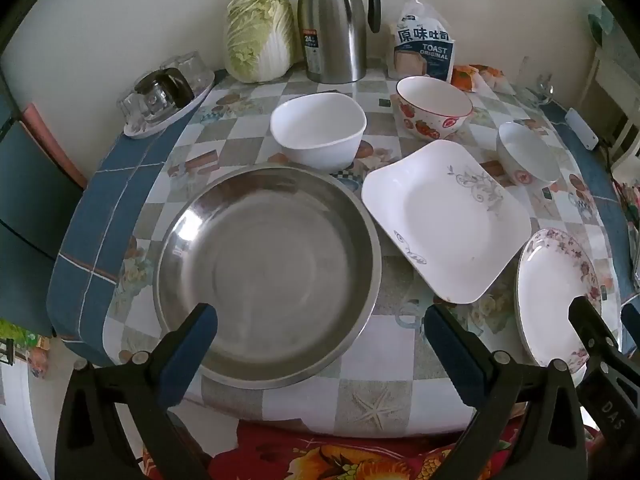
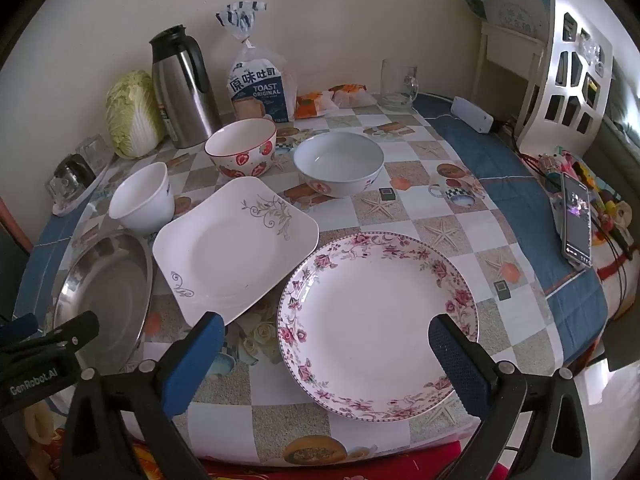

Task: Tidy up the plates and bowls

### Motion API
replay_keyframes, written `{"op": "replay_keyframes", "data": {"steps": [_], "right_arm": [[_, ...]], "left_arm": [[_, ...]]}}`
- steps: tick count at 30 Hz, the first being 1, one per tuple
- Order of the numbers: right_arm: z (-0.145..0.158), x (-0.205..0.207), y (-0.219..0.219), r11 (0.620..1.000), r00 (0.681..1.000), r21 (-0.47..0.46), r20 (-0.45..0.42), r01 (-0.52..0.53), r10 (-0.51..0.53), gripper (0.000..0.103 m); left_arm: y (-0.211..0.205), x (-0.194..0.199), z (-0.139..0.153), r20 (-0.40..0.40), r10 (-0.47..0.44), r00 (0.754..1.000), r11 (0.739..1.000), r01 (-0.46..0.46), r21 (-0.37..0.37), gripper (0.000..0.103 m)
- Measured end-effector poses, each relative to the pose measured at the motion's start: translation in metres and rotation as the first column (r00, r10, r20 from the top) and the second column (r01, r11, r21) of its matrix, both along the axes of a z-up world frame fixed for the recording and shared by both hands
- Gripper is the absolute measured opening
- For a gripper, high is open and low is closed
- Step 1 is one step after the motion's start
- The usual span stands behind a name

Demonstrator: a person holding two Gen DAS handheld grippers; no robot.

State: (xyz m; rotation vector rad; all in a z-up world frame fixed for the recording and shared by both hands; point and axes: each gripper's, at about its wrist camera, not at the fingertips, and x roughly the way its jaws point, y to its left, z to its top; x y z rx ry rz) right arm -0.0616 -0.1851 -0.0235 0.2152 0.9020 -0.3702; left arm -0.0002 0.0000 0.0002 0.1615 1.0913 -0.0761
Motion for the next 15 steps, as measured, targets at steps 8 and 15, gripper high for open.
{"op": "replay_keyframes", "data": {"steps": [8,15], "right_arm": [[0.0004,-0.0001,0.0003,1.000,1.000,0.001,0.002,-0.001,0.001,0.103],[0.0007,-0.0003,0.0005,1.000,1.000,0.000,0.003,0.000,0.000,0.103]], "left_arm": [[-0.0082,0.0009,-0.0003,-0.002,0.001,1.000,1.000,-0.001,0.015,0.103],[-0.0013,-0.0004,-0.0003,-0.003,-0.006,1.000,1.000,0.006,0.006,0.103]]}}
